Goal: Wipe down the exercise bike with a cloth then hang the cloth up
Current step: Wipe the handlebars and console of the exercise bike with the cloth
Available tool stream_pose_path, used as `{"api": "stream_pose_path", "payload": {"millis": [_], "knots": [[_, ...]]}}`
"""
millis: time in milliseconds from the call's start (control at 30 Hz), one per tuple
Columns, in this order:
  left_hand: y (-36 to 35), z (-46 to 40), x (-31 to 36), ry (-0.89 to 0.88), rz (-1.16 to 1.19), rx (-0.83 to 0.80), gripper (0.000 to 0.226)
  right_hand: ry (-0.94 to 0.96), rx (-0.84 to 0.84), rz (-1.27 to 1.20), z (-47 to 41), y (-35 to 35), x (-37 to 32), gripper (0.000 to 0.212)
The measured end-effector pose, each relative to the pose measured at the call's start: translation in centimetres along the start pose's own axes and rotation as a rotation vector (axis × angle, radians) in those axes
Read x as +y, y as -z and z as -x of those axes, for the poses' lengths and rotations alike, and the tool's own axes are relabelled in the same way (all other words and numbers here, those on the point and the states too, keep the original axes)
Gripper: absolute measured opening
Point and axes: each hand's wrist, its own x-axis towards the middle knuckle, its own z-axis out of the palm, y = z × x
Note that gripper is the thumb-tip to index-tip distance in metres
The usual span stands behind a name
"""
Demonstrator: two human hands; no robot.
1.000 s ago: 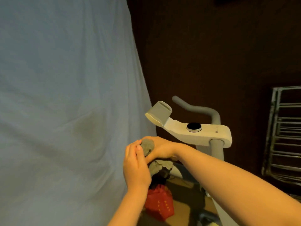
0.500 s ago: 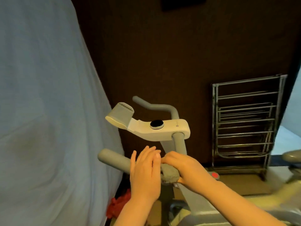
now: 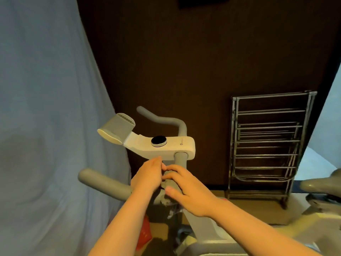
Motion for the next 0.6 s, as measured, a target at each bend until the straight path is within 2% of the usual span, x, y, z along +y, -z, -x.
{"api": "stream_pose_path", "payload": {"millis": [100,233,300,400,500,600], "knots": [[-0.2,0.1,-0.3,0.041,0.025,0.022,0.044,-0.007,0.129,-0.027,-0.8,0.0,1.0,0.04],[-1.0,1.2,-0.2,0.023,-0.259,0.132,0.044,-0.201,0.35,-0.132,-0.5,-2.6,-1.0,0.036],[-1.2,1.4,-0.4,0.013,-0.246,0.162,0.043,-0.136,0.33,-0.046,0.4,-4.1,-2.0,0.042],[-1.3,1.2,-0.7,0.012,-0.252,0.183,0.041,-0.061,0.281,0.015,-0.6,-2.5,0.7,0.054],[-1.7,1.1,-0.8,0.01,-0.315,0.231,0.043,-0.186,0.412,-0.068,-2.4,-1.0,2.0,0.042],[-2.2,0.9,-1.2,0.005,-0.297,0.305,0.039,-0.21,0.455,-0.181,-0.9,-4.6,-0.8,0.032]]}}
